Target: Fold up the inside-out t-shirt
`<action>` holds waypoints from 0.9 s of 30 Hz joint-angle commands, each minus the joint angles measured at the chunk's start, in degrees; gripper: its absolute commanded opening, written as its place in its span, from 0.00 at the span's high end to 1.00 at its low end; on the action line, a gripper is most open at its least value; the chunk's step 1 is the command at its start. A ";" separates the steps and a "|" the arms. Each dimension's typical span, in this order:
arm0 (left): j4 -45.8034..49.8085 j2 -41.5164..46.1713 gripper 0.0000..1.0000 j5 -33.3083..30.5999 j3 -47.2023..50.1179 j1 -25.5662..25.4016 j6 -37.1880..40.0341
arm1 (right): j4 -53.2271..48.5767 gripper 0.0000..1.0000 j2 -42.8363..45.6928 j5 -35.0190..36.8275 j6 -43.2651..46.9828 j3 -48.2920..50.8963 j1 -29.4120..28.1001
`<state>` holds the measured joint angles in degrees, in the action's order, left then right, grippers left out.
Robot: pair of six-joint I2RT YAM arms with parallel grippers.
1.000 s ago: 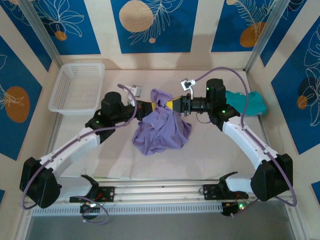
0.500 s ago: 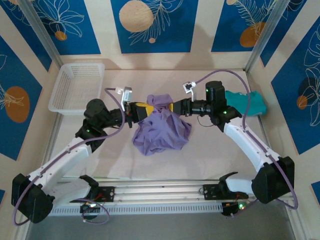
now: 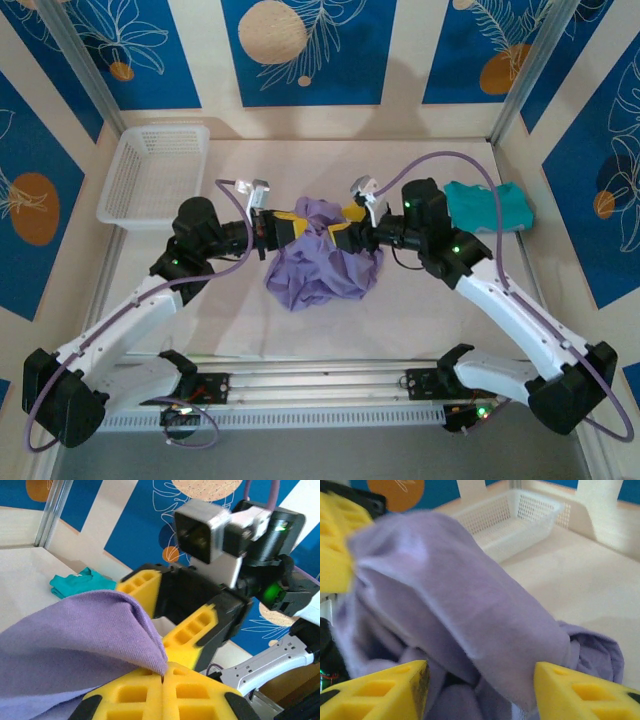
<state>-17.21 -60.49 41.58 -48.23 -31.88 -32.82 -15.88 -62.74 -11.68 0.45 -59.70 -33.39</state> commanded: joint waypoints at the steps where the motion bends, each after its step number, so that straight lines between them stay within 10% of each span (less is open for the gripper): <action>1: -0.36 0.29 1.00 1.44 -2.05 0.31 1.14 | 0.02 0.40 -1.50 0.83 5.12 -2.29 -0.41; 7: -0.07 0.11 1.00 1.64 -1.61 0.37 1.86 | 0.59 0.47 -7.30 -3.25 3.41 -5.80 -0.36; 14: 10.58 -0.05 1.00 -14.40 -4.14 0.39 5.96 | 3.03 1.00 -8.17 -24.49 -6.77 -6.38 3.17; 20: 27.12 -1.05 0.82 -36.79 -8.98 0.24 12.97 | 12.67 1.00 -7.53 -32.78 -26.60 -4.53 6.11; 27: 33.06 3.56 0.55 -41.97 -8.37 -2.01 14.78 | 18.90 1.00 -9.94 -30.07 -37.71 -3.09 5.33</action>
<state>10.68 -60.18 5.21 -55.44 -32.69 -20.58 -1.10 -71.90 -40.60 -29.89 -63.83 -27.59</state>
